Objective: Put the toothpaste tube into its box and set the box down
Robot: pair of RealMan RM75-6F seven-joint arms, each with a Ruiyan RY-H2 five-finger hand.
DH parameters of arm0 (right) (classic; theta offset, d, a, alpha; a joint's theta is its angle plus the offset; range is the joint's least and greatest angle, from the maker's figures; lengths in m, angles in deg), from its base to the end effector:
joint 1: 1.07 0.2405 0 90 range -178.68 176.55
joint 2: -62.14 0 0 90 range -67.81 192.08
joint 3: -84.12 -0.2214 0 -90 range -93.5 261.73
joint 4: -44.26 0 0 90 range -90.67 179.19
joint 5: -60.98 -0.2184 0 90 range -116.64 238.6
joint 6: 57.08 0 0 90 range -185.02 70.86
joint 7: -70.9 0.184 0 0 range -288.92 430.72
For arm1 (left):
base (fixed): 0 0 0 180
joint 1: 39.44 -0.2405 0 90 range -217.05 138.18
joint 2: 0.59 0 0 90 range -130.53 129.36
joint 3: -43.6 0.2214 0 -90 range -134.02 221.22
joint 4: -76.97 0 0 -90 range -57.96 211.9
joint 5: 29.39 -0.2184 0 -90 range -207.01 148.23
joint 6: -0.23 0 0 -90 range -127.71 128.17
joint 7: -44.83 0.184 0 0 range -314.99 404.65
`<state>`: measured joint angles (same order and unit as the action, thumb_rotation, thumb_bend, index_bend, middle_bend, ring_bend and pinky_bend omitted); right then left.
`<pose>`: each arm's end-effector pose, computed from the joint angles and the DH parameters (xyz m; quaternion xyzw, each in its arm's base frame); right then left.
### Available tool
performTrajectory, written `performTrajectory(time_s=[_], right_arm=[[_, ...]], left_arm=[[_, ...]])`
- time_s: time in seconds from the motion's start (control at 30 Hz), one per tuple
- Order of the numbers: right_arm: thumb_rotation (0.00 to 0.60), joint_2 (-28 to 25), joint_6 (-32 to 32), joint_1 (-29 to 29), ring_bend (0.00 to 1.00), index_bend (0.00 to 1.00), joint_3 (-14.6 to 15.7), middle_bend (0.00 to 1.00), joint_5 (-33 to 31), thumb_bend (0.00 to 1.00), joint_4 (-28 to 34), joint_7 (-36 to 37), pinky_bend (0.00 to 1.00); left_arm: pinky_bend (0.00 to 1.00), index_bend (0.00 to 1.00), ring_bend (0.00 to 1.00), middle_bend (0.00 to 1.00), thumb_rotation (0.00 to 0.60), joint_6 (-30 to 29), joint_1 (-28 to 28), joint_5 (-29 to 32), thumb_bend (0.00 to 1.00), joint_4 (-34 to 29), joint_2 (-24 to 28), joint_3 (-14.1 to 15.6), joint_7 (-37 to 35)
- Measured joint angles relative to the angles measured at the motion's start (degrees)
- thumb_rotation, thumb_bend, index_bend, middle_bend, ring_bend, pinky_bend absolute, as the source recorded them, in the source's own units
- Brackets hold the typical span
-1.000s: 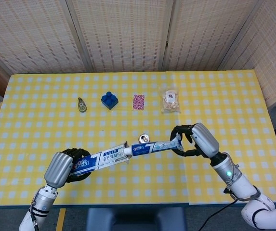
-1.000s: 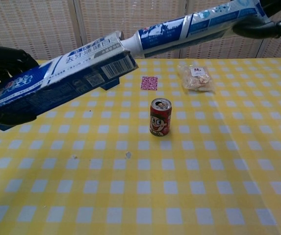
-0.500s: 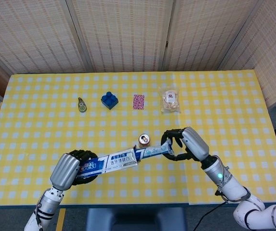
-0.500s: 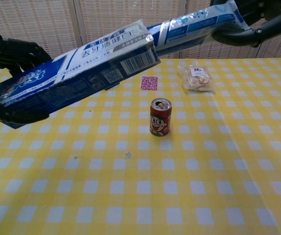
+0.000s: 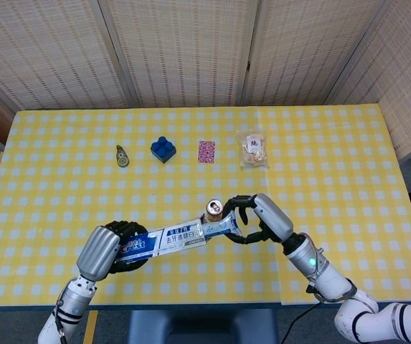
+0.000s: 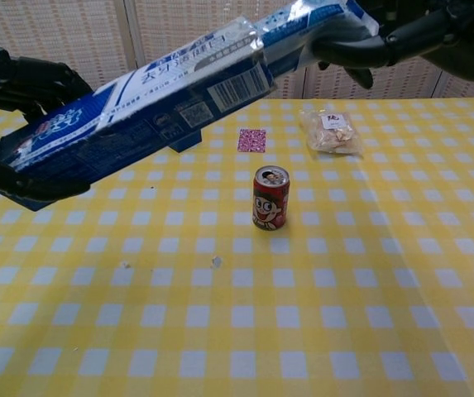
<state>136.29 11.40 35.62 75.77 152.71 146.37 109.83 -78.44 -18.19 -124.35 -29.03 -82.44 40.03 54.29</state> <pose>-0.0502 -0.2989 0.0421 0.5767 -0.5335 0.6126 0.0868 -0.0855 0.2418 0.0334 -0.6491 -0.3741 -0.5625 0.3498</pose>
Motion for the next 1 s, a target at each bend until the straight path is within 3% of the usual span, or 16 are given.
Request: performTrajectory(time_s=[0.17, 0.33, 0.47, 0.53, 0.73, 1.0], right_arm=[[0.600, 1.07, -0.54, 0.29, 0.41, 0.54, 0.18, 0.44, -0.44, 0.41, 0.17, -1.04, 0.59], [0.600, 2.27, 0.18, 0.24, 0.30, 0.29, 0.34, 0.32, 0.06, 0.41, 0.18, 0.99, 0.45], [0.600, 2.21, 2.23, -0.26, 0.24, 0.07, 0.52, 0.25, 1.45, 0.41, 0.12, 4.99, 0.39], [0.600, 1.76, 3.26, -0.56, 0.23, 0.01, 0.62, 0.21, 2.07, 0.37, 0.15, 6.56, 0.37], [0.600, 0.36, 4.35, -1.05, 0.22, 0.00, 1.20, 0.16, 3.51, 0.28, 0.63, 9.17, 0.35], [0.600, -0.38, 5.80, -1.03, 0.21, 0.00, 1.58, 0.14, 4.74, 0.28, 1.07, 18.61, 0.35]], left_arm=[[0.59, 0.50, 0.50, 0.60, 0.600, -0.06, 0.00, -0.12, 0.23, -0.06, -0.04, 0.20, -0.46], [0.59, 0.50, 0.50, 0.60, 0.600, -0.49, -0.15, -0.18, 0.23, -0.20, 0.01, 0.22, -0.98], [0.59, 0.50, 0.50, 0.60, 0.600, -1.03, -0.35, -0.20, 0.23, -0.31, 0.31, 0.11, -1.72], [0.59, 0.50, 0.50, 0.60, 0.600, -1.14, -0.36, -0.17, 0.23, -0.28, 0.33, 0.00, -2.01], [0.59, 0.50, 0.50, 0.60, 0.600, -1.60, -0.21, -0.45, 0.23, -0.37, -0.06, -0.36, -3.18], [0.59, 0.50, 0.50, 0.60, 0.600, -2.13, -0.25, 0.01, 0.23, -0.51, -0.06, -0.67, -8.02]])
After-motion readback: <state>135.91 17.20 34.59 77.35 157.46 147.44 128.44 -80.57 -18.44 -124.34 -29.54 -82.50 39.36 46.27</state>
